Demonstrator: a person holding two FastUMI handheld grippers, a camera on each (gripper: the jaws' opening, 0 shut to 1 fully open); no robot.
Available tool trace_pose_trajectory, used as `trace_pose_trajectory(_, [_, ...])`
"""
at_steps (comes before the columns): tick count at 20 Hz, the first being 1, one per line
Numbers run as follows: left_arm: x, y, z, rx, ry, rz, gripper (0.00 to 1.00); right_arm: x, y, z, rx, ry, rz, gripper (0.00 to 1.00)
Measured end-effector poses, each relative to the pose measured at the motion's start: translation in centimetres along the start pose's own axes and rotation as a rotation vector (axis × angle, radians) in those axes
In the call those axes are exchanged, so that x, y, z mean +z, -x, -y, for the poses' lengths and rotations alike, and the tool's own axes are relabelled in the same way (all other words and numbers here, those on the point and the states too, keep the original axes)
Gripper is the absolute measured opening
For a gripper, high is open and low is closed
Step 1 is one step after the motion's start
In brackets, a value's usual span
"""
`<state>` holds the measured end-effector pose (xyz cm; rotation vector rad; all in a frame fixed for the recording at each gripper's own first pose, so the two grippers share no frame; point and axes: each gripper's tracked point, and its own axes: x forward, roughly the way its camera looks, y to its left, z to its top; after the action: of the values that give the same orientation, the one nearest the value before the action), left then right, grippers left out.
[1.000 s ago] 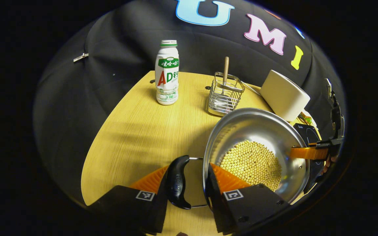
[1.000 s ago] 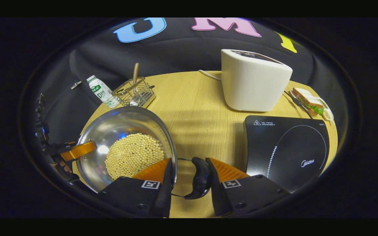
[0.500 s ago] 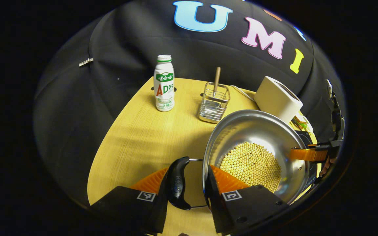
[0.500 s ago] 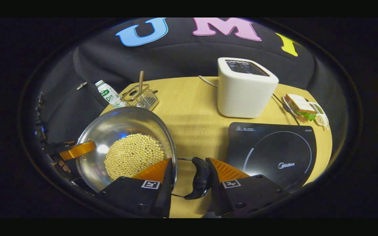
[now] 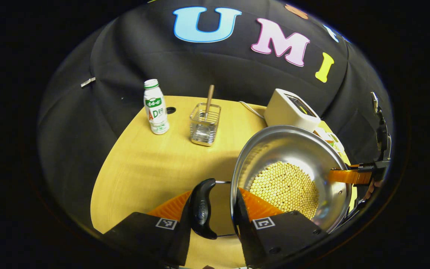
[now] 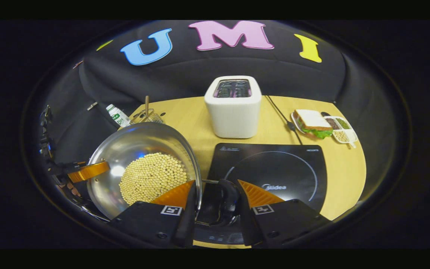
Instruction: First push the handle of the pot to place it horizontally, then grasp the pot with both hands and set it on the induction cooktop.
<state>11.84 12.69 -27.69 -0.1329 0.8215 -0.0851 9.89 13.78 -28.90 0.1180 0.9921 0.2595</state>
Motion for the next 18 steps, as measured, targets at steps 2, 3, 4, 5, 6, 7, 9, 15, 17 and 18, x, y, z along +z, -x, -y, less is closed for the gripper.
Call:
trace_pose_trajectory(2, [0.6,-0.3,2.9,-0.015,-0.010,-0.002,0.59,0.3,0.8,2.6,-0.010,-0.009,0.002,0.53])
trace_pose_trajectory(3, [0.7,-0.6,4.3,-0.022,-0.013,-0.005,0.59,0.4,1.0,3.8,-0.016,-0.012,0.002,0.53])
trace_pose_trajectory(4, [0.7,-0.8,5.5,-0.028,-0.017,-0.008,0.59,0.5,1.4,5.1,-0.021,-0.016,0.003,0.53])
trace_pose_trajectory(5, [0.9,-0.9,6.7,-0.035,-0.021,-0.009,0.59,0.6,1.6,6.3,-0.026,-0.020,0.004,0.53])
trace_pose_trajectory(6, [0.4,-1.5,7.2,-0.042,-0.025,-0.010,0.59,0.5,1.9,7.6,-0.032,-0.024,0.006,0.53])
trace_pose_trajectory(7, [0.5,-1.9,8.5,-0.049,-0.030,-0.014,0.59,0.5,2.1,8.8,-0.037,-0.030,0.005,0.53])
trace_pose_trajectory(9, [0.5,-2.6,10.9,-0.064,-0.040,-0.024,0.59,0.4,2.4,11.1,-0.047,-0.042,-0.001,0.53])
trace_pose_trajectory(15, [0.0,-4.8,16.3,-0.098,-0.068,-0.054,0.59,-0.2,2.7,16.9,-0.078,-0.080,-0.013,0.53])
trace_pose_trajectory(17, [-0.1,-5.5,17.7,-0.106,-0.070,-0.062,0.59,-0.4,2.6,18.3,-0.084,-0.085,-0.014,0.53])
trace_pose_trajectory(18, [-0.2,-5.8,18.4,-0.109,-0.070,-0.066,0.59,-0.4,2.8,18.7,-0.086,-0.091,-0.017,0.53])
